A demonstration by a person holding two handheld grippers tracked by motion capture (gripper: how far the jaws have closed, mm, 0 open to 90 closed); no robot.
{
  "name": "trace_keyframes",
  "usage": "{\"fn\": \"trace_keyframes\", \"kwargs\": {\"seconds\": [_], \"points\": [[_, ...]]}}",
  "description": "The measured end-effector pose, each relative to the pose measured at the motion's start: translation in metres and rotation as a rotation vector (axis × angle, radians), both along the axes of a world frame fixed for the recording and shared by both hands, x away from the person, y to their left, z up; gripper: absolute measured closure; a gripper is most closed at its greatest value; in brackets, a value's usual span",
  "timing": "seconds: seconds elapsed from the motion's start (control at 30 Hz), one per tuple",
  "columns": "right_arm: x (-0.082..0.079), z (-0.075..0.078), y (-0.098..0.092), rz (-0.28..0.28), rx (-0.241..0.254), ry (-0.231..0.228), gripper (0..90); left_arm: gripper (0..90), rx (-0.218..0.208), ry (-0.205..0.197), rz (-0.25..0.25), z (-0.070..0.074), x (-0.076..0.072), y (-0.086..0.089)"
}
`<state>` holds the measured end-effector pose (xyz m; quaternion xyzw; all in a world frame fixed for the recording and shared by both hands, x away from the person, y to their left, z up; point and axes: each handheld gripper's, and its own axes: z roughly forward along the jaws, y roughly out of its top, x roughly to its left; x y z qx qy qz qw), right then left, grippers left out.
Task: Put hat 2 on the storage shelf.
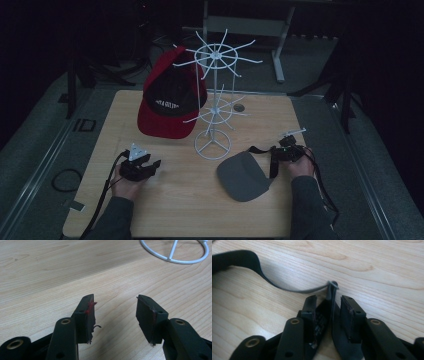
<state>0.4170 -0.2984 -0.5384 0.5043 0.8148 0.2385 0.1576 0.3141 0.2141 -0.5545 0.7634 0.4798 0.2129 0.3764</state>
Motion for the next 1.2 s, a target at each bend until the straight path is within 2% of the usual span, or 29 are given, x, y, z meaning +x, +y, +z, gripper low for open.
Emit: {"fn": "trace_keyframes", "kwargs": {"seconds": [0.2,0.3,0.47,0.63,0.7,0.93,1.2], "points": [[0.005,-0.001,0.002,-0.05,0.022,0.031,78.3,49.9,-0.001,-0.001,-0.001,0.0,0.0,0.0],[0.005,-0.001,0.002,-0.075,0.021,0.031,86.4,49.9,-0.001,-0.001,-0.003,0.0,0.0,-0.001],[0.004,-0.002,0.004,-0.112,0.031,0.011,88.1,50.0,0.0,0.0,-0.003,0.0,-0.001,-0.001],[0.0,0.001,0.005,-0.145,0.086,-0.051,88.3,50.0,-0.002,0.0,-0.001,0.0,0.0,0.0],[-0.002,0.006,0.005,-0.152,0.127,-0.083,88.3,49.9,-0.001,-0.001,-0.002,0.0,0.0,0.0],[-0.012,0.028,0.004,-0.141,0.225,-0.193,88.3,49.9,0.0,0.0,-0.003,0.0,-0.001,-0.001],[-0.019,0.046,0.007,-0.126,0.293,-0.262,88.3,50.0,0.0,0.0,-0.005,0.0,0.0,-0.001]]}}
